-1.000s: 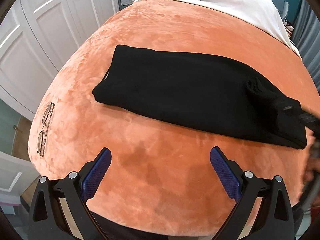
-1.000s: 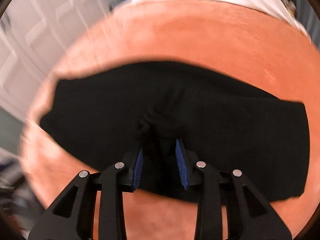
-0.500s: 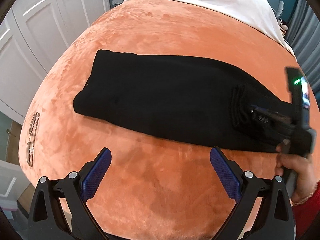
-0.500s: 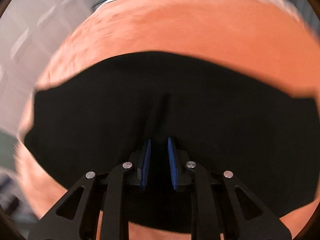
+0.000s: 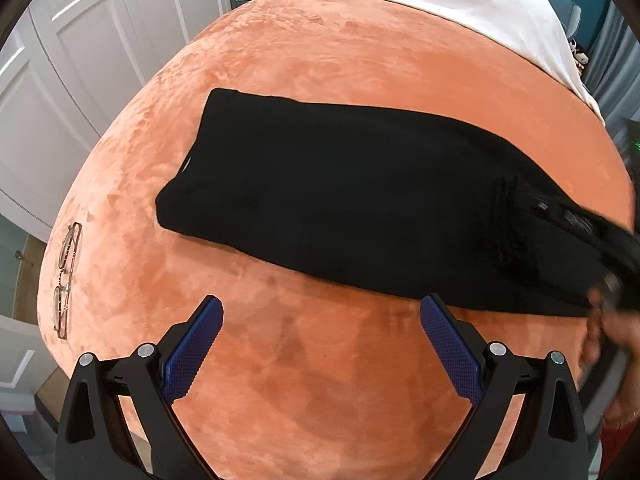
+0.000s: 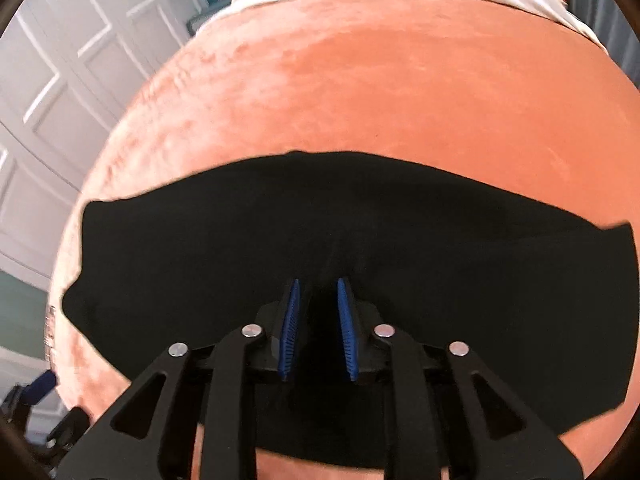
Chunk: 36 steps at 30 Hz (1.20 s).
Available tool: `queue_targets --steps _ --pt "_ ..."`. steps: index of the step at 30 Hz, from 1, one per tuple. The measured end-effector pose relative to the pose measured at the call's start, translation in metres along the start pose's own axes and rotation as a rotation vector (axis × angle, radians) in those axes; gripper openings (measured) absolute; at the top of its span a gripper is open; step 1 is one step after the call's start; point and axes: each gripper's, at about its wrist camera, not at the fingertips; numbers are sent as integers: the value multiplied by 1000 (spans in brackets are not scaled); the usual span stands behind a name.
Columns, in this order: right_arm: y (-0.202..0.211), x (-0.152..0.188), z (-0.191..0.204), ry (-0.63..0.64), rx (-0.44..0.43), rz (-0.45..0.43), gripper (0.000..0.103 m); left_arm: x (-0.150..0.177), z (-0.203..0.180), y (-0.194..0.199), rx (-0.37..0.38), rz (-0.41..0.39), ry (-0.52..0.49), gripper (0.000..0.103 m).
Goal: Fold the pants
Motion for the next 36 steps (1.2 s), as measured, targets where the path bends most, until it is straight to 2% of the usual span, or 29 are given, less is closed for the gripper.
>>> queue_targets --steps 2,3,5,7,9,10,12,13,14,18,21,23,24,25,27,28,30,31,33,35,36 --pt "14 13 0 61 5 -38 45 1 2 0 1 0 7 98" --pt "18 18 2 103 10 -46 48 2 3 0 1 2 11 98" --pt "18 35 17 209 28 -50 62 5 6 -2 5 9 26 98" --pt "5 46 23 294 86 -45 62 8 7 -4 6 18 37 98" --pt "-13 52 23 334 132 -14 58 9 8 -4 7 23 40 98" --pt "-20 51 20 322 151 -3 47 11 9 -4 5 22 40 98" --pt "-24 52 15 286 139 -6 37 13 11 -4 1 24 42 98" --pt "-27 47 12 260 142 0 26 13 14 -5 0 28 48 98" --pt "-28 43 11 255 143 3 21 14 17 -7 2 31 55 98" --pt "-19 23 20 169 91 6 17 15 25 -11 20 39 86 98" --pt "-11 17 37 168 42 -8 15 16 28 -13 16 39 91 98" --pt "-29 16 57 197 36 36 15 16 28 -13 7 42 86 98" --pt "-48 22 64 227 74 80 17 16 28 -14 4 44 83 98" --pt "-56 25 63 247 88 87 22 15 28 -14 2 46 82 98" --pt "-51 28 73 293 104 55 25 15 29 -13 -3 44 78 98" --pt "-43 26 73 276 78 52 29 16 30 -13 -7 45 74 98" --pt "-15 19 64 173 -54 18 28 16 30 -14 -13 46 72 98" --pt "-11 15 59 146 -68 12 27 17 31 -16 -14 50 75 98" --pt "-15 8 41 83 -37 20 27 16 31 -19 -11 58 81 98" --pt "-46 9 27 82 36 118 26 13 29 -20 -8 60 89 98" --pt "-47 10 24 75 13 114 26 12 29 -20 -8 55 90 98"
Point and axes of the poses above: each gripper's, at about its wrist camera, not at the fingertips, and y roughly against the way its jaws point, z to its left, x to its underside, and after that the axes turned 10 degrees about -y, right-handed
